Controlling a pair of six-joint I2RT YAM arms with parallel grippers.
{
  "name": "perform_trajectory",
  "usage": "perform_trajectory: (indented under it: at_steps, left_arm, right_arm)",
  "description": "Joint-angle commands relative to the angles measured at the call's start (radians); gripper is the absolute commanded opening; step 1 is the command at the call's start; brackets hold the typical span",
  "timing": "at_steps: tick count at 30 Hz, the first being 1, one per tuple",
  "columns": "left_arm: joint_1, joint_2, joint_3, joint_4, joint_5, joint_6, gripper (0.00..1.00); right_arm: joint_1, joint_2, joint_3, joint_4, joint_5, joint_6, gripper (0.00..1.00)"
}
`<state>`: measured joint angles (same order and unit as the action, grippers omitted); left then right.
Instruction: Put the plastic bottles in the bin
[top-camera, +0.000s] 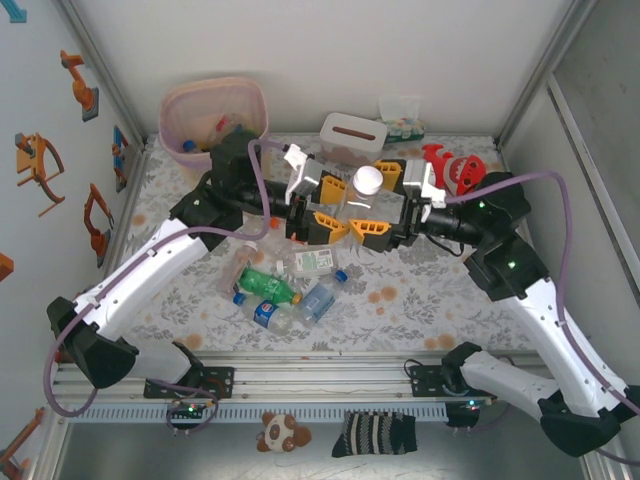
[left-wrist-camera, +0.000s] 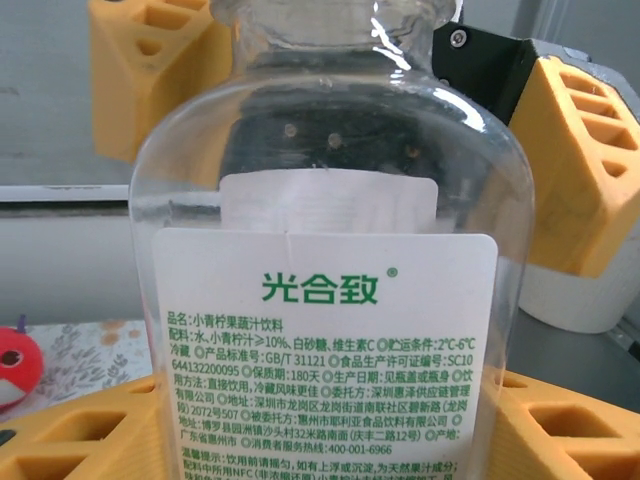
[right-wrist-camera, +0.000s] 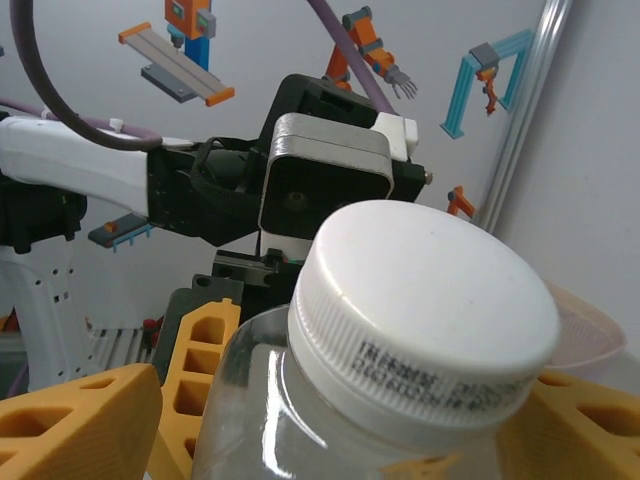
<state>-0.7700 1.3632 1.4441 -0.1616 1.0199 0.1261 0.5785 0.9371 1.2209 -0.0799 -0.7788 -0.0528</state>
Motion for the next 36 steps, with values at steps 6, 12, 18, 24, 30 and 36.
perform_trajectory:
  at_steps: [6,12,18,24,30,36]
  left_arm:
    - [0.066,-0.103,-0.029,0.007,-0.200,0.024,0.53]
    - [0.126,-0.139,-0.023,-0.033,-0.468,0.006,0.51]
    - [0.185,-0.139,0.022,-0.103,-0.726,-0.023,0.49]
    - [0.301,-0.098,0.106,-0.177,-0.866,-0.133,0.47]
    - [0.437,-0.062,0.133,-0.188,-0.944,-0.211,0.45]
    - [0.555,0.027,0.191,-0.235,-0.924,-0.260,0.44]
  right_arm:
    - [0.001,-0.060,-0.001,-0.076,0.086,-0.059,0.84]
    - [0.001,-0.062,0.004,-0.103,0.117,-0.093,0.84]
    - [0.001,-0.043,0.011,-0.113,0.118,-0.117,0.84]
    - [0.001,-0.029,0.012,-0.106,0.122,-0.145,0.84]
    - [0.001,-0.021,0.012,-0.105,0.127,-0.151,0.84]
    - [0.001,-0.019,0.015,-0.119,0.142,-0.156,0.84]
